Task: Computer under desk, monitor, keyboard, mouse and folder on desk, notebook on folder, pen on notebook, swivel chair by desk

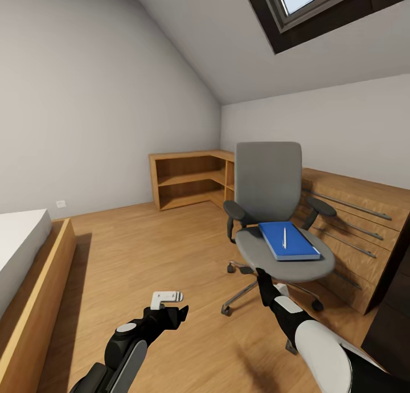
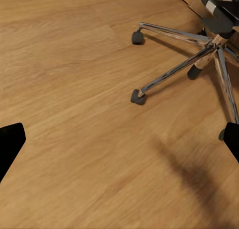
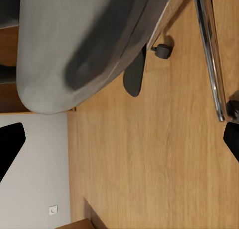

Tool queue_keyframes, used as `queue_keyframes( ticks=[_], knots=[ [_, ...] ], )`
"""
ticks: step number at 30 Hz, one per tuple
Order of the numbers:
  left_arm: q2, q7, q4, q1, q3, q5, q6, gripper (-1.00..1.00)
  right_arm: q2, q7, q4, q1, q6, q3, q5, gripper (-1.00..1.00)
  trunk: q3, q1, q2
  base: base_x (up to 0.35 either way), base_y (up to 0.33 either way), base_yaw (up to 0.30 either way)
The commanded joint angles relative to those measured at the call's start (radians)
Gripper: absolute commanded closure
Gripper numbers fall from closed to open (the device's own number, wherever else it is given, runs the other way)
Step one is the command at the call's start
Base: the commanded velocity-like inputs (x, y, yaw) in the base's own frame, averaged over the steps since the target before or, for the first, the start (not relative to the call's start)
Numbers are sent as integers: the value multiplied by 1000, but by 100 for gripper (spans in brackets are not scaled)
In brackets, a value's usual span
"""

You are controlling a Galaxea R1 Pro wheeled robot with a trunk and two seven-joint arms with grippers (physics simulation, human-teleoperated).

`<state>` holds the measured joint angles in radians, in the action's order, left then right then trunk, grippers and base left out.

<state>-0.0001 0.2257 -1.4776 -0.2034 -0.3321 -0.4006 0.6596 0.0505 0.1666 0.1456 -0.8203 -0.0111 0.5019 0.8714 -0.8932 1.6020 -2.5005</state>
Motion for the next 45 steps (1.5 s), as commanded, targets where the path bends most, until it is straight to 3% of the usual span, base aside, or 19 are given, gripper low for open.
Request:
queue_keyframes(
  ticks=[1,11,22,45],
  knots=[
    [0,9,-1,-1,-1,-11,3,-100,0,3,0,0,-1,1,9,-100,-1,0,0,2,0,0],
    [0,9,-2,-1,0,-11,3,-100,1,-1,0,0,-1,2,14,-100,-1,0,0,0,0,0],
    [0,9,-2,-1,-2,-11,3,-100,2,-71,3,0,-2,4,18,-100,-1,0,0,0,0,0],
    [0,9,-1,0,-4,-12,3,-100,1,-68,6,0,3,5,20,-100,-6,0,0,0,0,-29]
  ],
)
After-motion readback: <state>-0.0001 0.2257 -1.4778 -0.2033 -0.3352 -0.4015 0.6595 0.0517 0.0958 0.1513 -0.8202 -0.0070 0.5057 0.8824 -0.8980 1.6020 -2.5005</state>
